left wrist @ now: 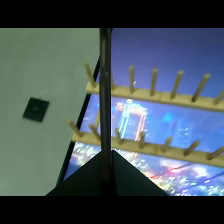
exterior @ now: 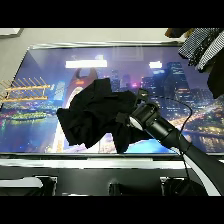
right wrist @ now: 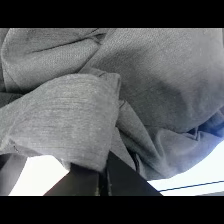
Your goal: Fold the clothes and pants, and hang the long-sleeved shirts on hangers.
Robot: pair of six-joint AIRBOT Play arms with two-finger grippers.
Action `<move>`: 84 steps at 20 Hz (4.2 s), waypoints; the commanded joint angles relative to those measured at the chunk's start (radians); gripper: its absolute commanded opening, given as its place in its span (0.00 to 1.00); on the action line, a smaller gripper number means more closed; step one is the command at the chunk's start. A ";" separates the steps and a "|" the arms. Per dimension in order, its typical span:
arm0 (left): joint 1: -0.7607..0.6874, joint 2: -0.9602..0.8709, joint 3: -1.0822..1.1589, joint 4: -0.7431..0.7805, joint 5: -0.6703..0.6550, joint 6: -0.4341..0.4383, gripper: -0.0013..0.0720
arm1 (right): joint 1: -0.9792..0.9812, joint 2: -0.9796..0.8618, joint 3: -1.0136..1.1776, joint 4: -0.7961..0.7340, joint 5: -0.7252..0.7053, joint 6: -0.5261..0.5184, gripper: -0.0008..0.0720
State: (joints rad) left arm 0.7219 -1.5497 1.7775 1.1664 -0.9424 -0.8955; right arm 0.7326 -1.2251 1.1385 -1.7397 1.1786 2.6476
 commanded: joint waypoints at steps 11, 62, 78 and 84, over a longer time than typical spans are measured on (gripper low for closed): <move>-0.606 0.595 -0.580 -0.050 -0.040 0.088 0.04 | -0.276 -0.001 0.065 0.206 0.024 -0.227 0.06; -0.794 0.955 -1.102 -0.408 -0.449 0.262 0.05 | -0.275 0.124 0.086 -0.082 -0.077 -0.146 0.06; -0.893 0.703 -1.093 -0.533 -0.267 0.469 0.05 | -0.141 0.130 0.297 0.049 0.060 -0.278 0.06; -0.899 0.649 -1.093 -0.660 -0.212 0.546 0.05 | -0.141 0.127 0.386 0.055 0.158 -0.293 0.06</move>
State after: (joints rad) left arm -0.1707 -0.8734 0.6834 0.5766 -1.1812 -0.3988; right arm 0.5896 -1.0958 1.4952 -1.6863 1.2854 2.3650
